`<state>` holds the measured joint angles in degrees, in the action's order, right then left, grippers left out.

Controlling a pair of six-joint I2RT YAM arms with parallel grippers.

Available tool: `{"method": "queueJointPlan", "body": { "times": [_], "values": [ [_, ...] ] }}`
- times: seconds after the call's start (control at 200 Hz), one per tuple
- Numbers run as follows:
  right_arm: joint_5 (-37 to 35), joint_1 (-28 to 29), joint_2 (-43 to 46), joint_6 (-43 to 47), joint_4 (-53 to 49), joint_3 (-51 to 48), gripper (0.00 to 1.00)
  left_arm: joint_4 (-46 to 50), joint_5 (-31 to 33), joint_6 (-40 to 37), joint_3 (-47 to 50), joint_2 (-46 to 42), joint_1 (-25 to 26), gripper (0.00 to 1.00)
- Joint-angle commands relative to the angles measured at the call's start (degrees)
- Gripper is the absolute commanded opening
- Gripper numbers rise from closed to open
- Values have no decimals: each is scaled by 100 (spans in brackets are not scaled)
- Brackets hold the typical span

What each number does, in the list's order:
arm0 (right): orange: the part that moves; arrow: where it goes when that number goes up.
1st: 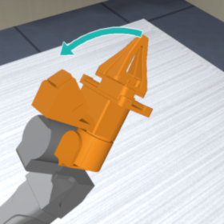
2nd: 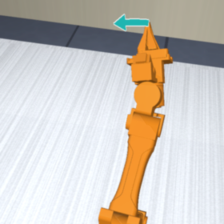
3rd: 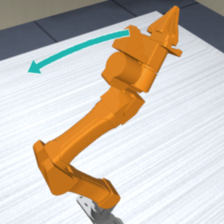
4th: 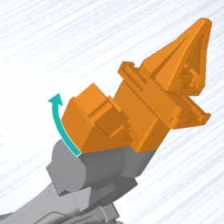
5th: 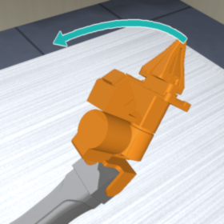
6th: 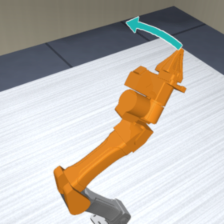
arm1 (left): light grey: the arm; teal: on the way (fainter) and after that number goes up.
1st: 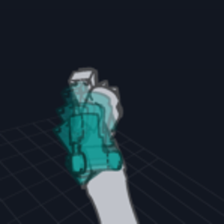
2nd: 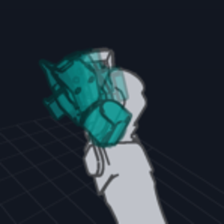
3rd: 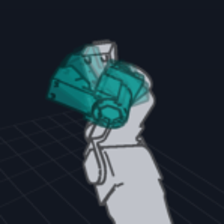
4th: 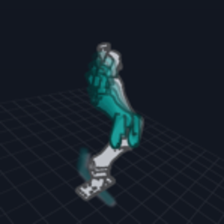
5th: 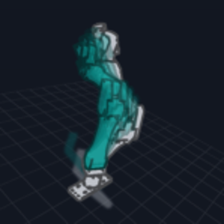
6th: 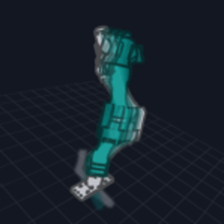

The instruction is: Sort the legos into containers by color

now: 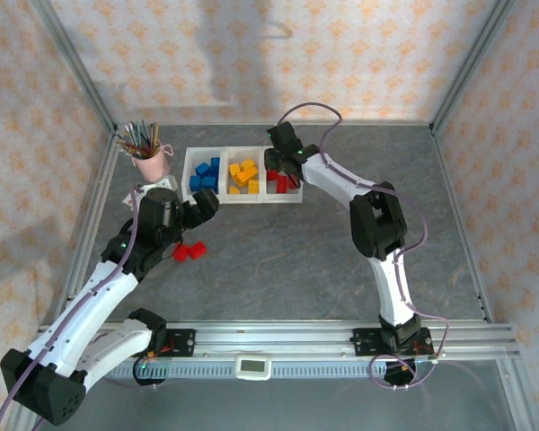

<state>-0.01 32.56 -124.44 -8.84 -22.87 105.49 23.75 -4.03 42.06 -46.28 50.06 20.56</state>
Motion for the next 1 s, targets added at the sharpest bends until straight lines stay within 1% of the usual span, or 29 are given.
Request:
{"method": "queueJointPlan", "body": {
  "times": [0.0,0.14,0.27,0.37,0.445,0.49,0.576,0.651,0.721,0.896,0.946,0.996],
  "values": [
    [-16,215,699,28,-144,-252,55,52,116,-18,-9,-225,-43,99],
    [132,581,1022,61,-185,-705,60,281,240,52,36,-419,-68,99],
    [539,955,1252,119,-86,-1138,64,545,317,87,12,-613,-78,99],
    [773,1253,1260,125,-189,-1210,67,793,436,150,2,-794,-78,99],
    [729,1549,1222,269,-210,-1256,69,956,499,177,7,-928,-79,99],
    [755,1688,1180,353,-188,-1292,70,1107,589,224,12,-992,-78,99],
    [1085,1892,1037,506,-89,-1331,72,1446,881,374,31,-1152,-78,99],
    [1334,2061,824,670,-111,-1206,72,1664,1041,472,51,-1309,-78,99],
    [1402,2207,616,802,-126,-1050,73,1829,1130,558,25,-1473,-78,99],
    [1836,2413,251,1099,-2,-765,74,2340,1434,765,-89,-1790,-78,99],
    [1853,2485,116,1209,-27,-645,75,2443,1479,793,-96,-1855,-78,99],
    [1708,2565,-52,1253,-101,-480,77,2518,1500,827,-94,-1902,-75,99]
  ]
}}
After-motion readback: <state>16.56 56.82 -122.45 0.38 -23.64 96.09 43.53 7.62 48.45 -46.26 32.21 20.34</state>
